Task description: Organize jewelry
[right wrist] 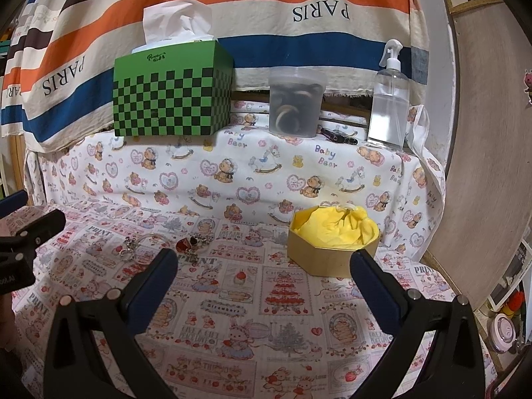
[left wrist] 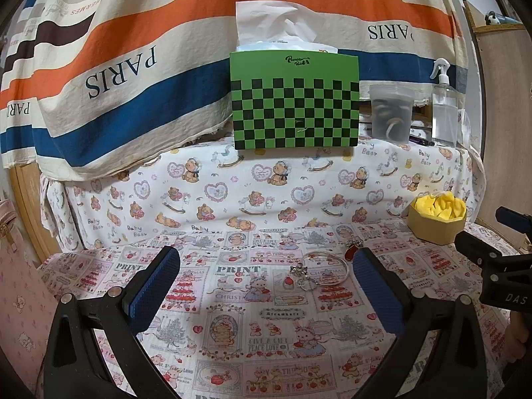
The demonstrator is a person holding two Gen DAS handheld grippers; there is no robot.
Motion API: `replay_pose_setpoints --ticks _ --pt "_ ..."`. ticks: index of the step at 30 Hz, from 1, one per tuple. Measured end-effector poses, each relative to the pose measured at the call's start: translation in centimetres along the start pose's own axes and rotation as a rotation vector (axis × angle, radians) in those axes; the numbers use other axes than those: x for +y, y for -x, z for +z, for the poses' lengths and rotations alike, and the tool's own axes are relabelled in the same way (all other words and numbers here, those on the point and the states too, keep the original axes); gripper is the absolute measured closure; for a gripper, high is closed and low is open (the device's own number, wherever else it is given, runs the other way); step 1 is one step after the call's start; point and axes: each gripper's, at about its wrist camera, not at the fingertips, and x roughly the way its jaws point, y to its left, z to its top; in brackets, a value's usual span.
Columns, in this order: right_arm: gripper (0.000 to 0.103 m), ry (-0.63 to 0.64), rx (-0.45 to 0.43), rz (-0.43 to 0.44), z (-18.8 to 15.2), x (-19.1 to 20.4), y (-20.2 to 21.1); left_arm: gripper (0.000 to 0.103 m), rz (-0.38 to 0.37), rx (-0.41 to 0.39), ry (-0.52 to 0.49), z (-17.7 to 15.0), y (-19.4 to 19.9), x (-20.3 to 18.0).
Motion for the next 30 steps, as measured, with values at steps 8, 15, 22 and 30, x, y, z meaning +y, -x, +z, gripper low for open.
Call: replay_pose_setpoints --ticks 8,15,22,30 --pt "0.0 0.0 0.002 0.0 0.0 0.1 0.0 0.0 0.0 0.0 0.0 0.0 0.0 0.0" --pt "0.0 0.0 0.003 0.0 0.0 0.1 -0.1 0.0 0.0 0.0 0.0 0.0 0.0 0.0" --pt "0.0 0.001 0.004 0.0 0.0 0.0 0.0 0.0 -0.005 -0.003 0.0 0.0 0.0 0.0" --pt "0.0 0.003 0.008 0.005 -0.1 0.3 0.0 0.0 -0.051 0.069 0.063 0.1 -1.6 1.6"
